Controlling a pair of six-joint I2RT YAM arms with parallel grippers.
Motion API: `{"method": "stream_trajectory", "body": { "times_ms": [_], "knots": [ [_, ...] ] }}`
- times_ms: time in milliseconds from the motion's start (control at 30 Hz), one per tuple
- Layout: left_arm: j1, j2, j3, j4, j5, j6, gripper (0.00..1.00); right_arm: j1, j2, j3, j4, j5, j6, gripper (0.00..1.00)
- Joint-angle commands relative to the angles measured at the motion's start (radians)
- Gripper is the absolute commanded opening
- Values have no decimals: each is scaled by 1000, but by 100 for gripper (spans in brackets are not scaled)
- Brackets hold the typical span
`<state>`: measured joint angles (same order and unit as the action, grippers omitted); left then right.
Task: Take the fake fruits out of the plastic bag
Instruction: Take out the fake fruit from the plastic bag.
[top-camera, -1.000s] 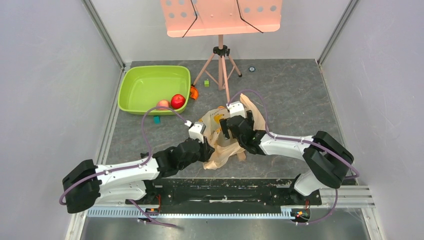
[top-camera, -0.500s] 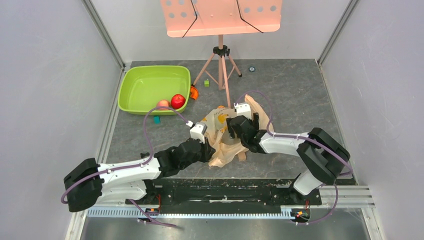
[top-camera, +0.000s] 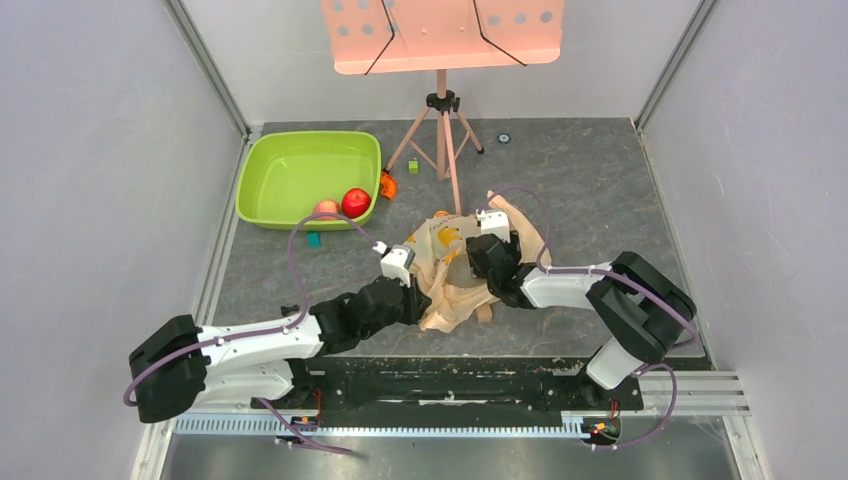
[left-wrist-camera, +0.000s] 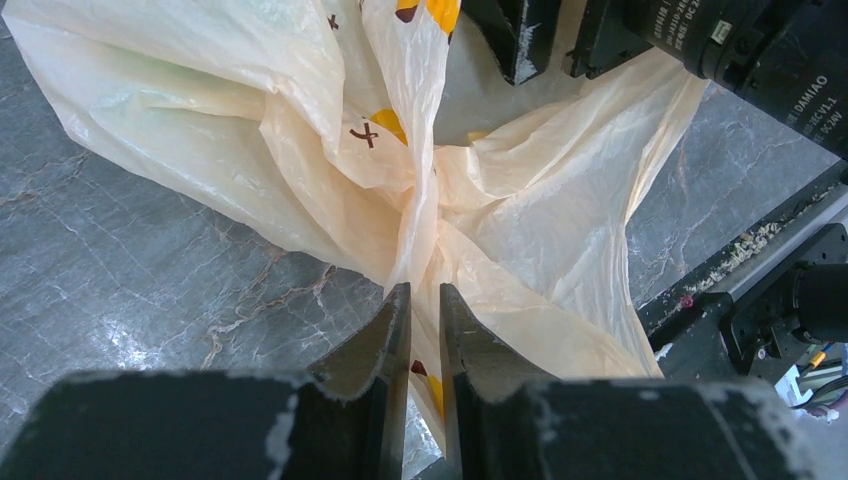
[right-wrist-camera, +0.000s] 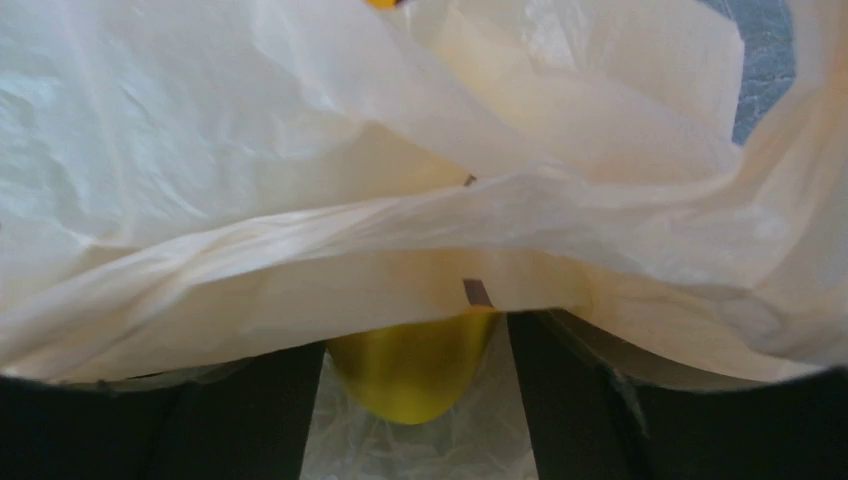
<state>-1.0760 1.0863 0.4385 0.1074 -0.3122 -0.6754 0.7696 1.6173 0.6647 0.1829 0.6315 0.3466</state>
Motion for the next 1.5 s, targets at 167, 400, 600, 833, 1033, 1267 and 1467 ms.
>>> {"method": "stream_trajectory", "body": {
  "times_ms": [167, 400, 600, 833, 1033, 1267, 1467],
  "knots": [
    [-7, 0, 24, 40, -7, -22, 23, -4, -163, -84, 81, -24, -52, 54],
    [-7, -11, 14, 38, -19, -24, 23, -4, -301, -119, 58, -195, -89, 49],
    [-6, -20, 20, 28, -31, -16, 24, -4, -411, -137, 18, -406, -125, 48],
    [-6, -52, 26, 7, -43, -14, 28, -5, -519, -151, -40, -625, -144, 47],
    [-7, -135, 36, -46, -72, -9, 30, -5, -595, -136, -100, -813, -138, 46],
    [-6, -269, 86, -160, -74, -10, 45, -4, -667, -96, -251, -980, -180, 46],
    [-5, -408, 148, -236, -48, -34, 68, -4, -762, -94, -278, -1095, -207, 45]
  ]
}}
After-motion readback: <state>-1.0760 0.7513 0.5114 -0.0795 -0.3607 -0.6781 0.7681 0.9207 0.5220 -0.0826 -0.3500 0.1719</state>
